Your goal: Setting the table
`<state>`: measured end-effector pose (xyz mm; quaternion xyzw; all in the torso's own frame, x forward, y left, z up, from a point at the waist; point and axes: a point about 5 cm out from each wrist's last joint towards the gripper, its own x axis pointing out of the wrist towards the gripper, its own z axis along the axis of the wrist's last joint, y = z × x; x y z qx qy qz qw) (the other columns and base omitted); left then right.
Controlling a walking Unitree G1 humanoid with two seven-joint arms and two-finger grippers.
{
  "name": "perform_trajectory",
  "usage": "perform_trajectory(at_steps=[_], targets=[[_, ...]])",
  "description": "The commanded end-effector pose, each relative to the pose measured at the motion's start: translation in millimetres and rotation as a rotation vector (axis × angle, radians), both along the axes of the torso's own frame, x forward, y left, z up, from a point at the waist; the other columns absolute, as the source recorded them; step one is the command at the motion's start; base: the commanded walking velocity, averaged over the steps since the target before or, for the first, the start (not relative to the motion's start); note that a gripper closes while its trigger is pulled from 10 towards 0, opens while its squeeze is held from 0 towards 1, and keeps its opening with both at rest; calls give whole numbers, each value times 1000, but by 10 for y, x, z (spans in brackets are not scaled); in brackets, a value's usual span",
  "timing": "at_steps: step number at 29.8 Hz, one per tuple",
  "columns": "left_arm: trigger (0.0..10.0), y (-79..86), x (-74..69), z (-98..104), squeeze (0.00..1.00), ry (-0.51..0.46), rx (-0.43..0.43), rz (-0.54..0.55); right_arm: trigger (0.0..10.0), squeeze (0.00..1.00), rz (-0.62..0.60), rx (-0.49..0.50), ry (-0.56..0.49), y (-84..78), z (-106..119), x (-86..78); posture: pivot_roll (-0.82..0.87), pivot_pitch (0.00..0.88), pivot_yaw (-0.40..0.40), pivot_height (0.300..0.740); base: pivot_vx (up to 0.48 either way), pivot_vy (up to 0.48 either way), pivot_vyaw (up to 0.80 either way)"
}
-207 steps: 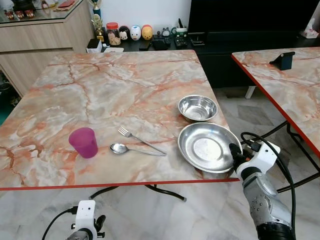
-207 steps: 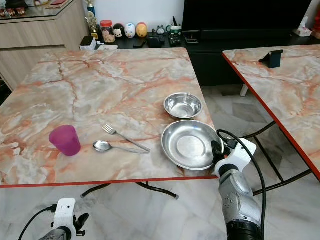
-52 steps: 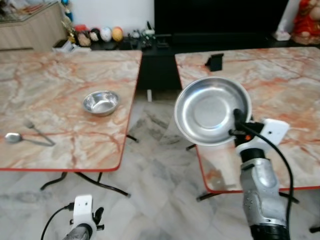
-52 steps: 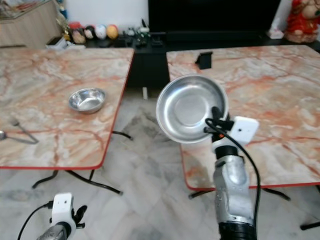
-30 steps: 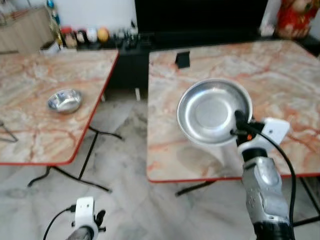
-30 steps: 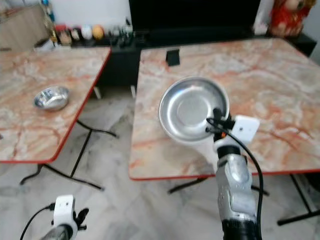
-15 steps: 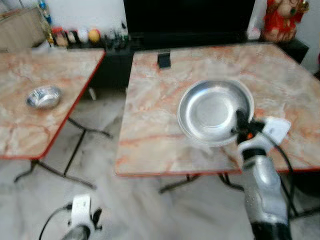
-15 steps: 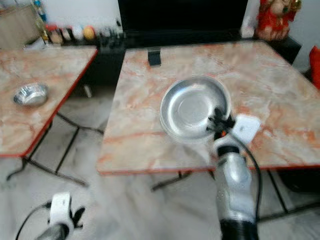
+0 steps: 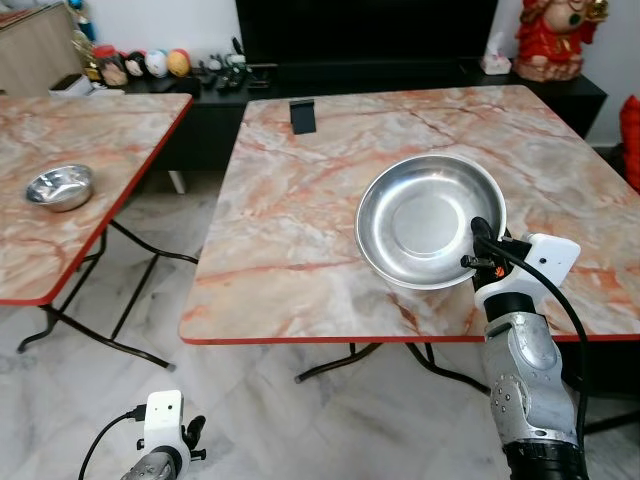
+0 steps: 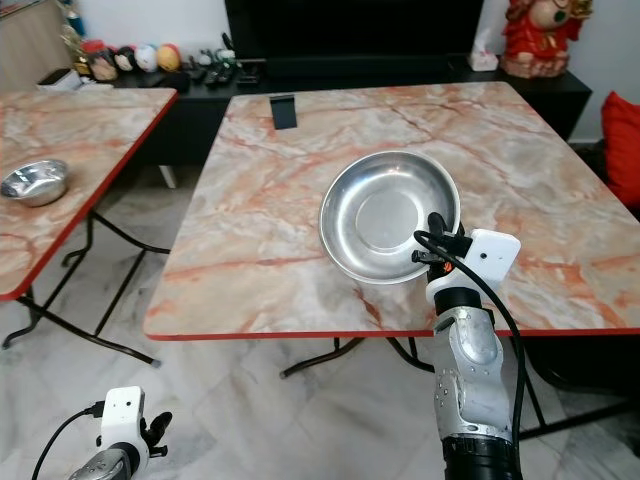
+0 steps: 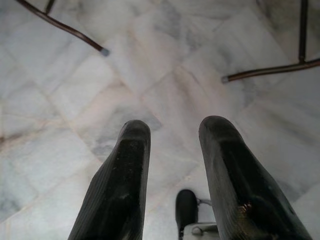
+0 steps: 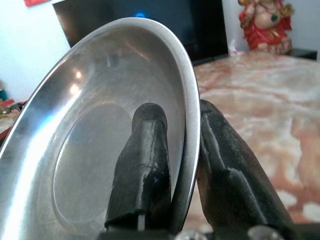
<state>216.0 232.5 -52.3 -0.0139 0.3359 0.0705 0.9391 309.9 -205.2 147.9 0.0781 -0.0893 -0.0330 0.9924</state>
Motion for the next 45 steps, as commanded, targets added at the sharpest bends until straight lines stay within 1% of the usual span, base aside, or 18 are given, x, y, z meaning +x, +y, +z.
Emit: perform_trajectory(at_steps=[1,3,4,7,9,12,14,18,21,27,43,45], targets=[[10000,63,-57,-21,0,24,7,4,10000,0,7,-29,-28,-20,88,32,-106,0,60,740,0,0,0],[10000,78,-62,-18,0,22,9,7,10000,0,9,-65,-28,-79,113,38,-108,0,57,740,0,0,0],[10000,80,-63,-19,0,21,9,8,10000,0,7,-67,-27,-102,117,39,-108,0,57,740,0,0,0],[10000,66,-67,-24,0,19,-5,9,10000,0,-15,-39,-26,-153,121,41,-107,0,54,740,0,0,0],[10000,46,-64,-26,0,16,-12,2,10000,0,-15,-31,-28,-147,127,43,-105,0,52,740,0,0,0],[10000,10,-49,-25,0,9,-18,-7,10000,0,-5,-12,-23,-67,103,54,-106,0,55,740,0,0,0],[10000,2,-41,-21,0,6,-18,-12,10000,0,-5,-3,-18,-47,95,53,-107,0,56,740,0,0,0],[10000,4,-28,-12,0,1,-18,-15,10000,0,-7,4,12,-44,54,55,-107,0,57,740,0,0,0],[10000,5,-4,4,0,-8,-17,-19,10000,0,-20,20,9,-63,50,56,-108,0,57,740,0,0,-592],[10000,-6,12,14,0,-16,-19,-22,10000,0,-22,19,4,-56,51,56,-106,0,56,740,0,0,0],[10000,-42,73,50,0,-45,-26,-28,10000,0,-19,30,24,-37,38,76,-108,0,56,740,272,0,0],[10000,-46,79,53,0,-47,-25,-29,10000,0,-16,32,28,-37,36,81,-106,0,55,740,296,0,-506]])
